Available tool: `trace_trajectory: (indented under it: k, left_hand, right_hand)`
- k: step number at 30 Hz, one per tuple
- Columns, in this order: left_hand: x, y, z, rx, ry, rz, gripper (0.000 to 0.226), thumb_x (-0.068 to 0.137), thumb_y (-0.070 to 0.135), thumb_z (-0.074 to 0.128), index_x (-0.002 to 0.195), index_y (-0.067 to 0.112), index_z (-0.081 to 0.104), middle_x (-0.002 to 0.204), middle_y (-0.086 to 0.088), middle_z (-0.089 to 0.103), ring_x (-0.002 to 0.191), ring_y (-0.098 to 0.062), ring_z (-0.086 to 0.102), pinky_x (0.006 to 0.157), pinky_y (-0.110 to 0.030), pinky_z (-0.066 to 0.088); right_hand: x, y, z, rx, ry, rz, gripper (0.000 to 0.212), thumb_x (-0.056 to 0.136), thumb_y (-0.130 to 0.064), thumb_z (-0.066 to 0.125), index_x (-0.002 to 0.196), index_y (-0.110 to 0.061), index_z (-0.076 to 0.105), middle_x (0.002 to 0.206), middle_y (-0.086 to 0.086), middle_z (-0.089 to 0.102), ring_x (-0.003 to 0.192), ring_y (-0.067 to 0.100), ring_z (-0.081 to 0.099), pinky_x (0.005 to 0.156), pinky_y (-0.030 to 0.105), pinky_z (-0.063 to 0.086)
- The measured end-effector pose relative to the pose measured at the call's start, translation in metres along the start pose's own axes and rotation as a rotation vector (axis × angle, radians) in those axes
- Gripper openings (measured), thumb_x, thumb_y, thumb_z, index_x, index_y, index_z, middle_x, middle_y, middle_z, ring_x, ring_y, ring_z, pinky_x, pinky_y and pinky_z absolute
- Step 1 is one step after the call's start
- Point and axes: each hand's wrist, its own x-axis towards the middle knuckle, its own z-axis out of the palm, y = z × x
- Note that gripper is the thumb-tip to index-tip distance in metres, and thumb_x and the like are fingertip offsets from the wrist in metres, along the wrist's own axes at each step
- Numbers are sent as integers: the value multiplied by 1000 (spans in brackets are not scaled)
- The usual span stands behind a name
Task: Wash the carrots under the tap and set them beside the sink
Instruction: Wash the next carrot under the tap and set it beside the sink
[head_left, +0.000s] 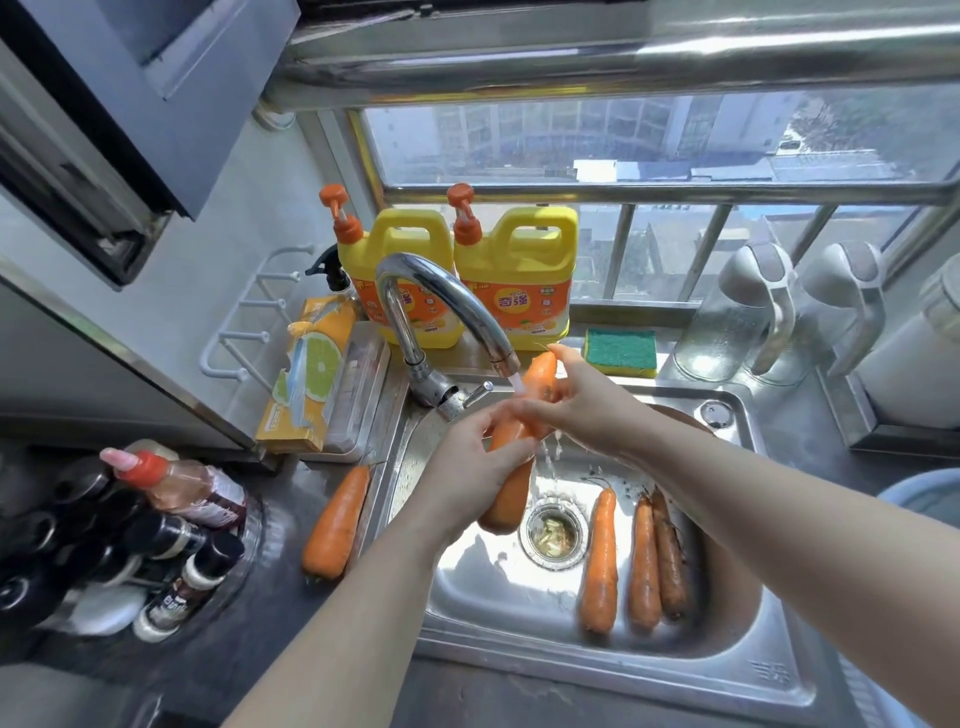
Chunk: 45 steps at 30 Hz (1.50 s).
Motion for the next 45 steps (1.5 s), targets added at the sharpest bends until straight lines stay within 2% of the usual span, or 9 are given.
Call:
trace_trajectory:
  k: [7, 11, 14, 19, 25, 27, 34, 41, 45]
  left_hand:
    - [0, 2, -3, -14, 25, 40, 37, 95, 11, 64, 101, 47, 66, 86, 8, 71, 70, -2, 63, 65, -18, 52]
    - [0, 0, -4, -28, 24, 27, 39, 93, 10, 67, 122, 37, 66, 96, 8, 75, 82, -4, 66, 74, -21, 55]
    - [-1, 0, -7, -63, 18, 18, 37, 94, 8, 65, 112, 41, 68, 94, 9, 76, 81, -4, 65, 72, -21, 55]
    - [-2, 1, -3, 29, 44, 51, 39, 94, 12, 68, 108, 48, 65, 96, 5, 74, 81, -6, 64, 77, -27, 54]
    - [-5, 0, -4, -9, 37, 35, 38, 93, 12, 67, 105, 48, 66, 105, 2, 75, 87, -10, 67, 80, -32, 57]
    - [-5, -1, 0, 69, 54, 51, 32, 93, 16, 68, 108, 44, 68, 102, 3, 74, 88, -16, 68, 82, -38, 58]
    - [-4, -10, 9, 284, 90, -2, 38, 75, 55, 66, 109, 39, 61, 93, 12, 72, 90, -12, 69, 85, -46, 57]
    - [-5, -13, 4, 99, 26, -84, 52, 76, 51, 72, 120, 42, 46, 115, 11, 69, 104, -14, 69, 97, -50, 54]
    - [-3, -12, 2, 53, 29, -104, 52, 74, 46, 70, 120, 40, 47, 112, 7, 71, 102, -16, 70, 97, -51, 55]
  right_hand:
    - [-4, -7, -5, 88, 16, -9, 98, 82, -23, 83, 158, -22, 20, 87, 0, 67, 74, 7, 68, 63, 14, 49]
    - [3, -1, -5, 46, -2, -26, 98, 82, -28, 83, 158, -24, 21, 96, 8, 74, 90, 20, 73, 79, 30, 57]
    - [4, 2, -12, 53, -55, -23, 99, 83, -26, 83, 159, -26, 20, 99, 12, 75, 94, 25, 74, 95, 45, 56]
    - [-2, -6, -2, -71, 82, -73, 95, 82, -35, 82, 156, -21, 24, 93, -1, 69, 79, 7, 68, 61, 13, 46]
    - [-2, -3, -9, -28, 2, -39, 99, 80, -31, 85, 157, -22, 24, 98, 3, 73, 87, 13, 72, 80, 26, 57]
    - [-5, -5, 0, -39, 77, -44, 104, 73, -36, 89, 153, -21, 24, 98, 0, 69, 83, 11, 69, 70, 21, 54]
    - [-14, -1, 18, -156, 273, -112, 92, 65, -53, 89, 136, -29, 35, 105, -3, 64, 93, 17, 65, 83, 37, 56]
    - [-5, 8, 1, 44, 93, -128, 41, 91, -35, 73, 123, -23, 50, 86, 12, 74, 66, 28, 72, 77, 51, 59]
    - [-5, 12, 2, 47, 15, -105, 64, 83, -27, 81, 136, -27, 44, 94, 9, 74, 75, 19, 73, 80, 36, 58]
